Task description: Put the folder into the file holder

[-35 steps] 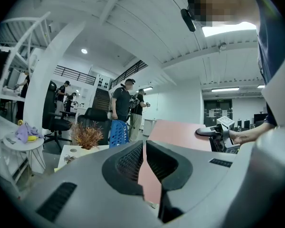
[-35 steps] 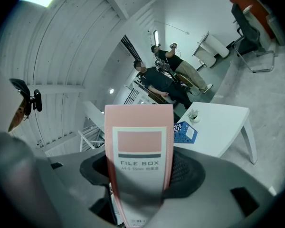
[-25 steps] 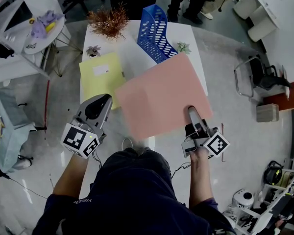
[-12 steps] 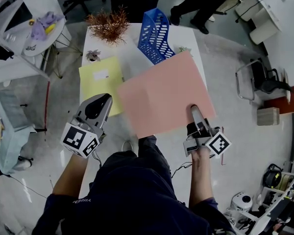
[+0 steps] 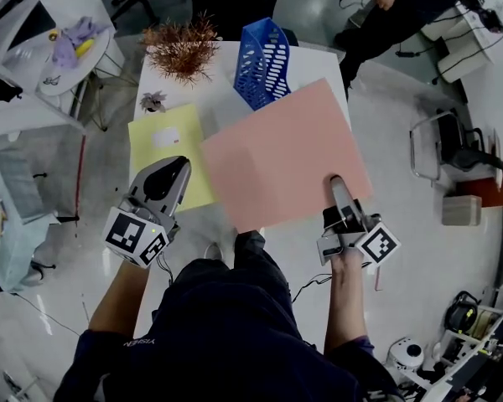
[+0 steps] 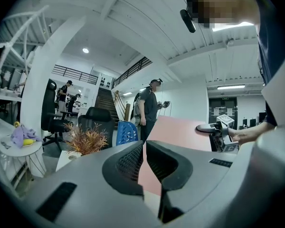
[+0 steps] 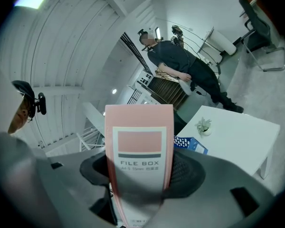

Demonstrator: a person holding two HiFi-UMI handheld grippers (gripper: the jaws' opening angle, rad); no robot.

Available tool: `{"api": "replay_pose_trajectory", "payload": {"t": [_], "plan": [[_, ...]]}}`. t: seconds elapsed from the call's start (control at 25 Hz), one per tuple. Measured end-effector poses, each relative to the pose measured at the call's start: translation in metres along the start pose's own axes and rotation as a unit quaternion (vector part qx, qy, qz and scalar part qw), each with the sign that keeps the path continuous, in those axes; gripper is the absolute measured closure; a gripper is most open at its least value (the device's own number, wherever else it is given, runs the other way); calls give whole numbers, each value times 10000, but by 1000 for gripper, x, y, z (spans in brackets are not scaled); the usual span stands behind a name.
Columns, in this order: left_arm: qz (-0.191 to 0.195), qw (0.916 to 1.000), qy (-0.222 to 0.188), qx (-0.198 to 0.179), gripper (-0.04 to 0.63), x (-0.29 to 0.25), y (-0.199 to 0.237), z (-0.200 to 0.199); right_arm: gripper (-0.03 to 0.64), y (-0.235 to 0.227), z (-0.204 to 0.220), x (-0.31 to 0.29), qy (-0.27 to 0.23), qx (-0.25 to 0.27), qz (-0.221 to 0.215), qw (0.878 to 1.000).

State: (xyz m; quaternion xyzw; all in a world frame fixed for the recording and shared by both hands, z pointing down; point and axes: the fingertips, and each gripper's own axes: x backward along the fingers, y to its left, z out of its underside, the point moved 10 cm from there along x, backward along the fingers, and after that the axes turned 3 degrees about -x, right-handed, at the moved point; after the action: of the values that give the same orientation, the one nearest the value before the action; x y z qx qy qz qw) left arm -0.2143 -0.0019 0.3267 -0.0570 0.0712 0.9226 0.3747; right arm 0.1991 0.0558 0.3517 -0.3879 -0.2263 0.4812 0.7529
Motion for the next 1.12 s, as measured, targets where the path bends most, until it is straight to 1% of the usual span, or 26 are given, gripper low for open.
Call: {"api": "replay_pose_trajectory", "payload": {"t": [0.24, 0.6, 1.12], "plan": [[-132, 9999, 40, 25, 552, -33, -2, -5, 337, -21, -36, -16, 84, 16, -144, 9999], [-315, 9994, 105, 44, 552, -77, -5, -11, 337, -46, -84, -38, 218, 188, -350, 9990], [-685, 9976, 80, 89, 552, -126, -12, -16, 337, -77, -150, -60, 478, 611, -579, 9953]]}}
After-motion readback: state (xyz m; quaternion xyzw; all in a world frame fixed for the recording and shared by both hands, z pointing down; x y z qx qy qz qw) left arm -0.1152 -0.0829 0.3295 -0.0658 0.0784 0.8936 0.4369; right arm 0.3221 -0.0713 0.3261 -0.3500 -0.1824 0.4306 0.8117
